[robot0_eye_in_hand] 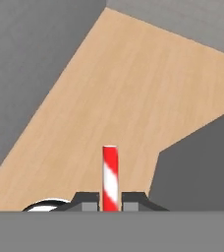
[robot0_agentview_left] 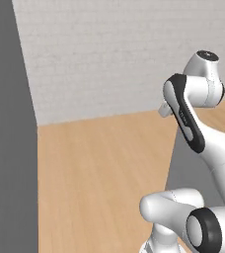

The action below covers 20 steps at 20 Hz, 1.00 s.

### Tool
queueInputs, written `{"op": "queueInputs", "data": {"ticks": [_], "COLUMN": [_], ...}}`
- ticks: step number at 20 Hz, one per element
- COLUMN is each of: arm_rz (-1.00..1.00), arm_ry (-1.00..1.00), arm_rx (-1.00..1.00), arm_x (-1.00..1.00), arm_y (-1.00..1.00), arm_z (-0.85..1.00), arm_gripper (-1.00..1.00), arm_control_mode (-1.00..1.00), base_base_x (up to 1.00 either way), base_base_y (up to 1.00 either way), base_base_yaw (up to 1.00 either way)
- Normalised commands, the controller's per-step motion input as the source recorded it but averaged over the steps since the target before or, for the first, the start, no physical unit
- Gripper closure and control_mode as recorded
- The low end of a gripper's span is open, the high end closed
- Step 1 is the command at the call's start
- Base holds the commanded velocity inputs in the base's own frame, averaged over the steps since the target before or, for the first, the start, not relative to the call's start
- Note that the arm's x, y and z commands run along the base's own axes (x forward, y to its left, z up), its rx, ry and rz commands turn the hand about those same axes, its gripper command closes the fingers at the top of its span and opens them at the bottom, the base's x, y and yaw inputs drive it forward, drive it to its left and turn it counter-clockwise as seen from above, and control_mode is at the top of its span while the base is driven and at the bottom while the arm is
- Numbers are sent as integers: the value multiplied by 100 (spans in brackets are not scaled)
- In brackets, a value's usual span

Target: Take a straw from the drawer in front and place it inside the glass cup on the dining counter.

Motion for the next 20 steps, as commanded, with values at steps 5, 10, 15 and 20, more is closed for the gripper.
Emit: {"op": "queueInputs", "data": {"ticks": [5, 10, 15, 20], "arm_rz": [0, 0, 0, 0], "arm_ry": [0, 0, 0, 0], "arm_rx": [0, 0, 0, 0], "arm_x": [0, 0, 0, 0], "arm_y": [0, 0, 0, 0], "arm_z": [0, 0, 0, 0], "arm_gripper": [100, 100, 100, 100], "arm_control_mode": [100, 100, 100, 100], "base_base_x": [100, 100, 98, 83], "base_base_y": [31, 37, 53, 85], "base_base_yaw": [-46, -45, -45, -44]}}
